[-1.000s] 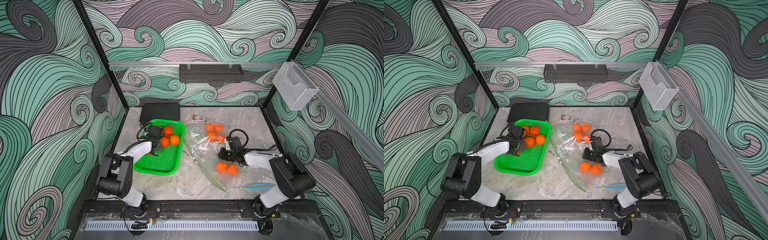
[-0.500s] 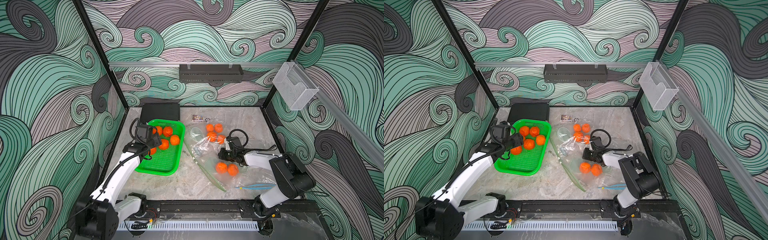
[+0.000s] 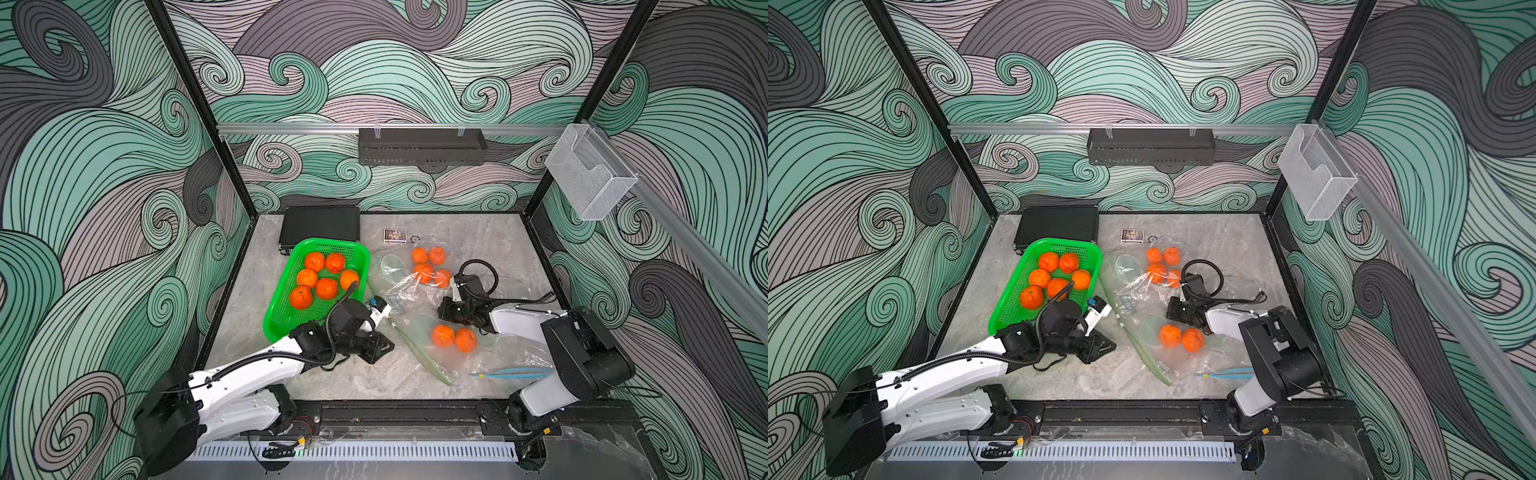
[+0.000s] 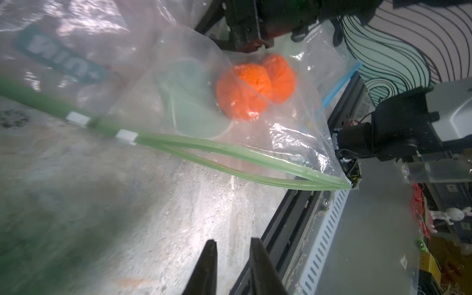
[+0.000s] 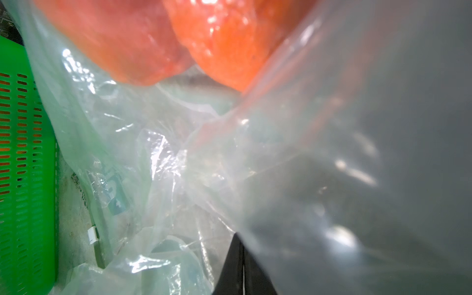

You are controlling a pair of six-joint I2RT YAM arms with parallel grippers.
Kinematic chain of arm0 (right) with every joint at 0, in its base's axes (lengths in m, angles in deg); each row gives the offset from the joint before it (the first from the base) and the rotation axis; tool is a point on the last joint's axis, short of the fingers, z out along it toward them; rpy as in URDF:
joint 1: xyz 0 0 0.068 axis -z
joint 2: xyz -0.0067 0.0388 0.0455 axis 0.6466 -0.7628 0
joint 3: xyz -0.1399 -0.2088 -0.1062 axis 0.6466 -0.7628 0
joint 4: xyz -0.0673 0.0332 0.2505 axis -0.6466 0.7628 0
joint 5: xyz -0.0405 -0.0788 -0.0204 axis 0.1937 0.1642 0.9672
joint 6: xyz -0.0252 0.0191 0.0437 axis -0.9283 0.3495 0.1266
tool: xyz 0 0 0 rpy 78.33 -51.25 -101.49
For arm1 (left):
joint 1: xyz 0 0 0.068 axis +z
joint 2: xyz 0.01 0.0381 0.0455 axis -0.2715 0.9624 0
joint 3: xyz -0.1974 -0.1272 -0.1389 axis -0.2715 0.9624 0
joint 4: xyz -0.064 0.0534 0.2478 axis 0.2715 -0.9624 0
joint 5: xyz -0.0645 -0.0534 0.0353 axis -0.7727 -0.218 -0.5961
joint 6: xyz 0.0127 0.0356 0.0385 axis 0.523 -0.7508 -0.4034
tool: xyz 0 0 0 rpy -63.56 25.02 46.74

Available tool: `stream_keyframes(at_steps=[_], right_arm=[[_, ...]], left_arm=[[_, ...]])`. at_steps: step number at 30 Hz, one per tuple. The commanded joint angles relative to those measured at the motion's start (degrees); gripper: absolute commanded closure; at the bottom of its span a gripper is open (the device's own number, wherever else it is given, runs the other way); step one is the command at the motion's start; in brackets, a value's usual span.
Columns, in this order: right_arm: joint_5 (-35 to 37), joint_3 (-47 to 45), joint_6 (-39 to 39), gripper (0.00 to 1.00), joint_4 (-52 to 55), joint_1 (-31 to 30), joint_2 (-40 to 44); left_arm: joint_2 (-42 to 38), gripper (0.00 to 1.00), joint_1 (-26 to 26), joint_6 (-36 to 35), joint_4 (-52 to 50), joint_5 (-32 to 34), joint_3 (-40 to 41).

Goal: Open the zip-top bag and take out the orange
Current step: Pick up the orange from the zipper food storage bag.

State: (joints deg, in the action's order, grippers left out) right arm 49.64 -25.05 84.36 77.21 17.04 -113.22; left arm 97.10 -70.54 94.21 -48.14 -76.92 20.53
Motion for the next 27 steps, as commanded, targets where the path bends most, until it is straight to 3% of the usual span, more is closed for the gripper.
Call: stream_keyframes(at_steps=[1, 9, 19, 21, 23, 24, 27], right_arm=[[3.13, -1.89, -0.29, 0.92, 5.37, -0.05, -0.94], [3.50, -2.28, -0.71, 0.91, 5.39, -0.05, -1.18], [3.16, -2.00, -0.66, 0.92, 5.21, -0.06, -2.00], [2.97, -1.93, -0.63, 0.92, 5.05, -0.05, -2.17], [2.81, -1.96, -0.58, 0.92, 5.03, -0.10, -2.39], [2.65, -1.97, -0.45, 0.92, 4.96, -0.05, -2.49], [2.06, -1.95, -0.30, 0.92, 4.71, -0.09, -3.09]], left_arm=[[4.95, 0.80, -2.77, 0.17, 8.90, 1.16, -1.53], [17.70, 0.83, -4.03, -0.47, 13.18, 3.68, -6.36], [23.11, 0.83, -4.10, -0.28, 15.53, 3.59, -8.49], [24.17, 0.78, -4.41, -0.32, 16.62, 3.30, -8.88], [25.07, 0.57, -5.30, -1.16, 16.70, 4.42, -10.19], [25.61, 0.51, -5.82, -1.70, 15.71, 5.61, -11.25], [27.94, 0.42, -6.95, -4.22, 13.12, 7.11, -15.01]])
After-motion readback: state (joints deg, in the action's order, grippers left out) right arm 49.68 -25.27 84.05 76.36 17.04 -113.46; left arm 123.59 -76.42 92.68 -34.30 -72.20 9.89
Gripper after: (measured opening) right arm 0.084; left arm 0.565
